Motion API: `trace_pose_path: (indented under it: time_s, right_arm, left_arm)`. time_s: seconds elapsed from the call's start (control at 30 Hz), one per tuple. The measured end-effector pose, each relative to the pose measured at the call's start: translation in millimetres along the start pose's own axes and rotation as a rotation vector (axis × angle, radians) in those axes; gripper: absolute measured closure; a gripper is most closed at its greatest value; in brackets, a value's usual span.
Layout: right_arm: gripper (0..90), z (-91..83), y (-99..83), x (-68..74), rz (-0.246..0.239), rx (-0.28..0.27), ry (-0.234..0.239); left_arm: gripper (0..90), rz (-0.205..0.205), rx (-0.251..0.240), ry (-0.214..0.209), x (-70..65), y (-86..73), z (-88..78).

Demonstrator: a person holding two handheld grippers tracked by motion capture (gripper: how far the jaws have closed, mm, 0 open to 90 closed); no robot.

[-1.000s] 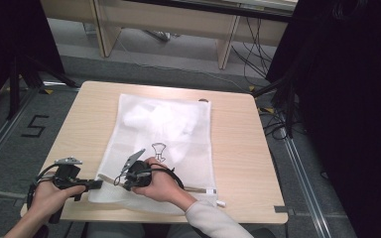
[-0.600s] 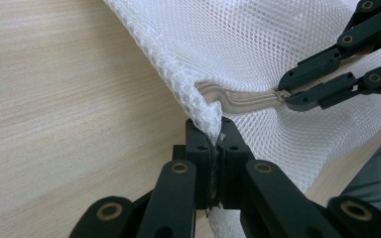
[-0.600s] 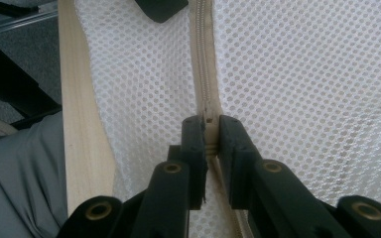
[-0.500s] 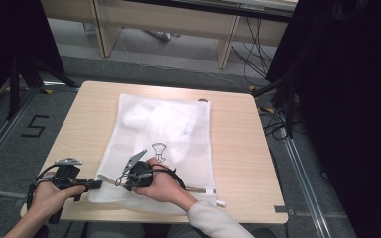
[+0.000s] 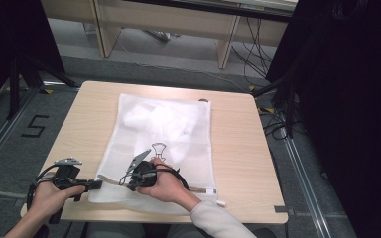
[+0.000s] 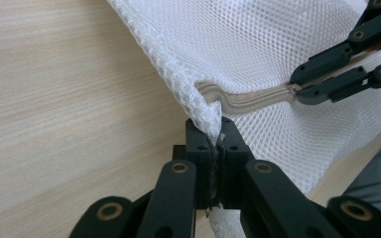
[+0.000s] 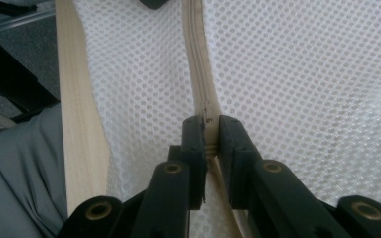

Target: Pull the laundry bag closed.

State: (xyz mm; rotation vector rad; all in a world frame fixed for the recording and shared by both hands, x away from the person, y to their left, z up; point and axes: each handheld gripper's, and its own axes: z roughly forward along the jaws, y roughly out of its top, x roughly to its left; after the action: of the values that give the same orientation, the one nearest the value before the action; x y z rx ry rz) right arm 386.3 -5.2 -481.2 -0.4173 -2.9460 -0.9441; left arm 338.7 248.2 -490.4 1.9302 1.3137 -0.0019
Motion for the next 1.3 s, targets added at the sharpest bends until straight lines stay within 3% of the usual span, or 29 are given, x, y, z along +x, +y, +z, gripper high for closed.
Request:
trace_pose_path:
  time_s: [0.07, 0.63, 0.7, 0.8, 1.3]
  right_arm:
    - [82.5, -1.1, -0.3, 0.8, 0.017, 0.002, -0.006]
    - [82.5, -5.4, -3.1, -0.9, 0.004, 0.013, -0.013]
    - [82.5, -6.5, -3.9, -1.4, 0.010, 0.017, -0.015]
    - [82.5, -7.5, -4.8, -2.1, 0.008, 0.020, -0.014]
    - [82.5, -13.8, -8.2, -3.8, 0.011, 0.018, -0.018]
  left_arm:
    - [86.1, -0.003, -0.001, -0.004, 0.3, 0.0, -0.1]
    - [86.1, -0.015, 0.000, -0.007, 0.1, -0.2, 0.3]
    - [86.1, -0.017, -0.023, 0.001, -0.7, -1.0, 1.7]
    - [86.1, -0.013, -0.001, -0.003, 0.0, -0.2, 0.2]
    - [86.1, -0.012, -0.004, -0.005, 0.2, -0.1, 0.1]
